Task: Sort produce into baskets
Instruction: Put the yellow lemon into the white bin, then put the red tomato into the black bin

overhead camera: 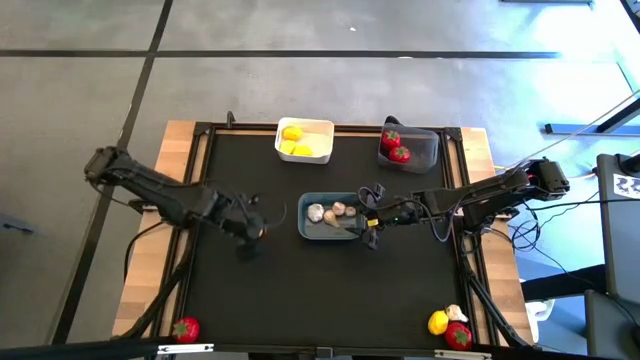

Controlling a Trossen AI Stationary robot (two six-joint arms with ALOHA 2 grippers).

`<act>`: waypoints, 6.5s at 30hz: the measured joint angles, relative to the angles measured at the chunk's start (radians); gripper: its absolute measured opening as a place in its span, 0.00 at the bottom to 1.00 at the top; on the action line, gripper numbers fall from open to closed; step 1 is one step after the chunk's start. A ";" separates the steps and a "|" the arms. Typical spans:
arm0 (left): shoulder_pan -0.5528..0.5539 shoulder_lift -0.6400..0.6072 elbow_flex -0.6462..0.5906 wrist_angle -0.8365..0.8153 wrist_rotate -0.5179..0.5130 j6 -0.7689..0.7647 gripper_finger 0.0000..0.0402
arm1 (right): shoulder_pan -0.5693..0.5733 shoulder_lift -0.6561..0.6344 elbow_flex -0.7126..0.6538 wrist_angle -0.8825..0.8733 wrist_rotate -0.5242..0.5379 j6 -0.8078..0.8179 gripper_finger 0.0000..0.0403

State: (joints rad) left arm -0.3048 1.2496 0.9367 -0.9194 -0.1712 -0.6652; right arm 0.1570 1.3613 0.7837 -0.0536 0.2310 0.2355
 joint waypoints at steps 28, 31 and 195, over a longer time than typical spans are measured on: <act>0.635 0.140 0.000 0.728 -0.088 0.439 0.51 | 0.000 0.000 0.000 0.000 0.086 0.028 0.93; 0.684 0.199 0.000 0.809 -0.087 0.441 0.51 | 0.000 0.000 0.000 0.000 0.091 0.028 0.93; -0.641 0.167 -0.139 0.434 0.683 -1.125 0.64 | 0.000 -0.191 0.021 -0.077 0.116 -0.058 0.93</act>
State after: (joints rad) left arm -0.9458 1.4162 0.7975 -0.4853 0.5117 -1.7901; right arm 0.1570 1.1706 0.8043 -0.1303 0.3473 0.1780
